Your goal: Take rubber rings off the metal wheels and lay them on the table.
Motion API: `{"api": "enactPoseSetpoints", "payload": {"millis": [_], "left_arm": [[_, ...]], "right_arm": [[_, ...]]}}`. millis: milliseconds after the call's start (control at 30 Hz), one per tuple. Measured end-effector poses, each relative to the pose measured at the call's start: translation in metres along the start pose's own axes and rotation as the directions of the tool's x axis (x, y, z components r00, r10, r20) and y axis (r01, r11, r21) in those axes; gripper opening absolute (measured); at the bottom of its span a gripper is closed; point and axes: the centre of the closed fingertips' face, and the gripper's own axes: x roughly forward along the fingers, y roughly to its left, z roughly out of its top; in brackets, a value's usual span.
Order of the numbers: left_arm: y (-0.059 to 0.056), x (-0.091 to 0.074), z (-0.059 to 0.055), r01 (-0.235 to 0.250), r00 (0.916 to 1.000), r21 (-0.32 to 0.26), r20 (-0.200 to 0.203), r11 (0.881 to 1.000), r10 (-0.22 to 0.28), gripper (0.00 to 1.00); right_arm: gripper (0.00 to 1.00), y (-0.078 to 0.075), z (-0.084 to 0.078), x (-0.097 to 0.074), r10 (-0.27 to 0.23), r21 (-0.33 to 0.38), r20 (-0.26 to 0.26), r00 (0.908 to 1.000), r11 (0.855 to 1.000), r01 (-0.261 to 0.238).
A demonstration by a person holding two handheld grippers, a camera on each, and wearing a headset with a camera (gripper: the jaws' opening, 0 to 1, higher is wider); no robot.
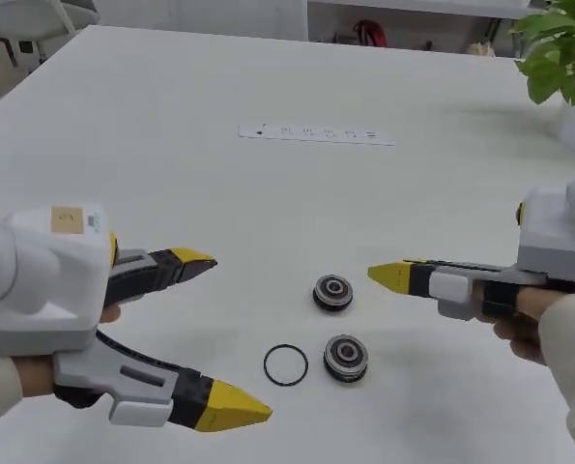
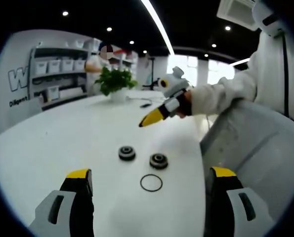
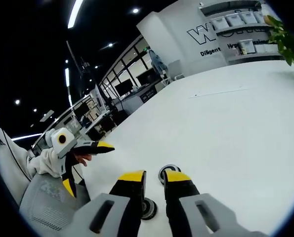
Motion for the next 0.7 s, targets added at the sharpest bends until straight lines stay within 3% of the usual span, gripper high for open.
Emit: {"api": "enactPoseSetpoints", "payload": {"millis": [100, 400, 567, 700], "left_arm": [[0.000, -0.001, 0.007, 0.003, 1.0000, -0.005, 0.008, 1.000, -0.003, 1.00], [-0.004, -0.004, 0.052, 0.015, 0.9960, 0.055, 0.087, 0.998, -0.020, 1.00], [-0.002, -0.004, 0.065, 0.016, 0.9959, 0.091, 0.087, 0.996, -0.024, 1.00], [0.000, -0.005, 0.077, 0.019, 0.9947, 0.103, 0.098, 0.994, -0.029, 1.00]], "right_arm": [[0.14, -0.002, 0.000, -0.002, 0.003, 0.000, 0.000, 1.0000, 1.000, -0.003], [0.20, -0.001, -0.004, -0.006, 0.026, -0.022, -0.014, 0.9996, 0.999, -0.026], [0.23, 0.003, -0.009, -0.006, 0.048, -0.066, -0.043, 0.9979, 0.997, -0.051], [0.27, 0.011, -0.012, -0.004, 0.088, -0.061, -0.048, 0.9949, 0.994, -0.091]]}}
